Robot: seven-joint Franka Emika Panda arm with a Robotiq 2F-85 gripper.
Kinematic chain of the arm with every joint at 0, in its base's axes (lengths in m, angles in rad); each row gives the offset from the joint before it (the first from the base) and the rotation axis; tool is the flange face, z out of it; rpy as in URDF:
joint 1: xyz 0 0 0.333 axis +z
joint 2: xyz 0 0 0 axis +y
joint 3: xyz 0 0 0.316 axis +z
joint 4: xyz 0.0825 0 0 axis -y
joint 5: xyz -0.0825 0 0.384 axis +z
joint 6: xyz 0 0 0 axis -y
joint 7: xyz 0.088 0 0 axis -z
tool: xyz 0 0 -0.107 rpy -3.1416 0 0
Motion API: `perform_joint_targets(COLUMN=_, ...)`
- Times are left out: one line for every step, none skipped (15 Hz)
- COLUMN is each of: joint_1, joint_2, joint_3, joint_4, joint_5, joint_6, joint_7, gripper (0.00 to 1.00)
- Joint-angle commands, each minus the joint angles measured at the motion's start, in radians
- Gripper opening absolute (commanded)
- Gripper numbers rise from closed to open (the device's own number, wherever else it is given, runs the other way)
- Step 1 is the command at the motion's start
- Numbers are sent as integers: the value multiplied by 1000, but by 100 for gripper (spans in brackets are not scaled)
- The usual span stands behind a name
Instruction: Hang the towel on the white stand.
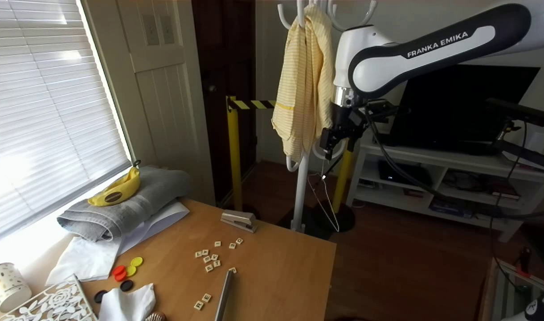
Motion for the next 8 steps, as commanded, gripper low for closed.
perform_joint_targets(joint_1=52, joint_2=37, joint_3=50, joint_4=63, joint_5=-13, joint_6=-54, joint_7=8, gripper=100)
perform_joint_targets(joint_1=70, joint_2=60, joint_3=66, joint_4=95, joint_5=-22, joint_6=-61, joint_7=23, gripper=100)
perform_joint_targets(joint_1=107, joint_2=107, joint_3=96, joint_4=141, joint_5=-36, joint_6=-44, joint_7=90, gripper=100)
perform_joint_targets(joint_1=129, joint_2=128, joint_3=109, joint_4=162, joint_5=-54, joint_6=-15, joint_7=146, gripper=100)
perform_joint_targets(joint_1=155, joint_2=154, joint_3=123, joint_4=193, joint_5=-67, joint_6=4, joint_7=192, gripper=100)
perform_joint_targets(joint_1=188, joint_2=189, joint_3=131, joint_4=235, joint_5=-103, joint_6=23, joint_7=264, gripper=100)
perform_joint_targets(joint_1=223, joint_2=225, joint_3=135, joint_4=275, joint_5=-148, joint_6=48, joint_7=337, gripper=100)
perform_joint_targets(joint_1=188, joint_2=131, joint_3=123, joint_4=166, joint_5=-76, joint_6=30, joint_7=230, gripper=100)
